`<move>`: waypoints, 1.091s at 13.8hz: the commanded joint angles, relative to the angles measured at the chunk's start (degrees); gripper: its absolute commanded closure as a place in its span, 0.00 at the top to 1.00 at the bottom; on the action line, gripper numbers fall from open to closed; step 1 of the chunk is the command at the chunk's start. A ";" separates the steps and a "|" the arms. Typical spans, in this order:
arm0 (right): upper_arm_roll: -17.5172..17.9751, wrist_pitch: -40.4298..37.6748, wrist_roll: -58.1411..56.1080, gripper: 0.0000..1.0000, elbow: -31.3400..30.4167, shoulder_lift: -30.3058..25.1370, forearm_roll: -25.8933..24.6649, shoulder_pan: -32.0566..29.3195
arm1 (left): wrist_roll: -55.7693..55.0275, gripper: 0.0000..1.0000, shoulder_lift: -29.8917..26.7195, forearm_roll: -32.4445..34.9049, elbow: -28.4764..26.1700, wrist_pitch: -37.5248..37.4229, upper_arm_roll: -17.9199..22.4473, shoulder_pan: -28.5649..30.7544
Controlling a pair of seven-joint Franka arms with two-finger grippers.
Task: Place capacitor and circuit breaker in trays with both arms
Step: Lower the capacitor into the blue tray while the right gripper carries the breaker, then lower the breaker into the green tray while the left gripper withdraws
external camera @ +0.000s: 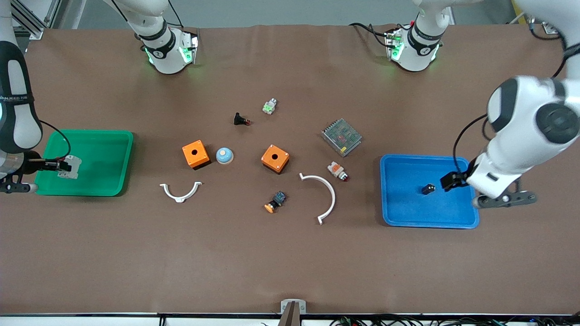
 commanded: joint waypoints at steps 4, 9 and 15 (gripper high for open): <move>1.24 4.66 -0.45 0.31 -5.33 -0.22 -1.26 -1.67 | 6.23 1.00 -5.04 -0.54 10.61 -14.73 -1.37 0.69; 1.24 6.85 -0.54 0.31 -7.01 0.04 -1.17 -1.93 | 6.94 1.00 -11.21 -3.88 9.92 -18.17 -0.76 0.25; 1.24 7.57 -0.54 0.56 -7.98 0.49 -1.26 -2.11 | 6.86 1.00 -16.49 -9.07 2.62 -19.40 5.74 -3.79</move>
